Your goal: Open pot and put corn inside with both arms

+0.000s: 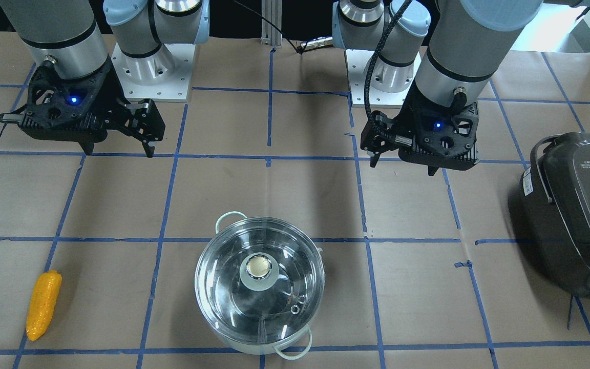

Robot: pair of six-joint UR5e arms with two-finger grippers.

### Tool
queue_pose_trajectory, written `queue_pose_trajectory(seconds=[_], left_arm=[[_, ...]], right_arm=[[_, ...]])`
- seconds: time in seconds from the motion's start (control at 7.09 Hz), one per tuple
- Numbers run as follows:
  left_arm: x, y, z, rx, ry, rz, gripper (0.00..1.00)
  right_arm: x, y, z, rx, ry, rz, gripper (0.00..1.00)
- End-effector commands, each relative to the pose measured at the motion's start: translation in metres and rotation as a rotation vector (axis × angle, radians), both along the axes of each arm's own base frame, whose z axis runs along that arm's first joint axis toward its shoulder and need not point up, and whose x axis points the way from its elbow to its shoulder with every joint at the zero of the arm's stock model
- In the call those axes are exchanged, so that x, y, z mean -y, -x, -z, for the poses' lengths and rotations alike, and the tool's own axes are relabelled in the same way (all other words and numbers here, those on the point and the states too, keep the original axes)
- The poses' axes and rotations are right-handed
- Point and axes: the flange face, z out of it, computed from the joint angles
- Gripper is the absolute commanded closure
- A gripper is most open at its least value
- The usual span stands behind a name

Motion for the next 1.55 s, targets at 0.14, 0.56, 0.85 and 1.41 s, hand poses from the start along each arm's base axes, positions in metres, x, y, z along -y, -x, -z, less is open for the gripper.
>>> queue_pose_trajectory(seconds=[0.14,0.56,0.85,1.41], left_arm=[[0.015,0.002,-0.013,-0.007,0.034,-0.017,0.00],[0.079,0.111,0.049,-0.053,0.024,-0.068,0.00],[0.095,0.171,0.059,-0.092,0.030,-0.111,0.00],[0.114,0.215,0.129,-0.078,0.015,-0.104,0.00]], right_arm=[[0.000,0.000,0.000,0.000,0.001,0.001,0.00],[0.000,-0.002,-0.001,0.002,0.003,0.000,0.00],[0.000,-0.002,-0.001,0.002,0.003,-0.002,0.00],[0.001,-0.002,-0.003,0.002,0.009,-0.005,0.00]])
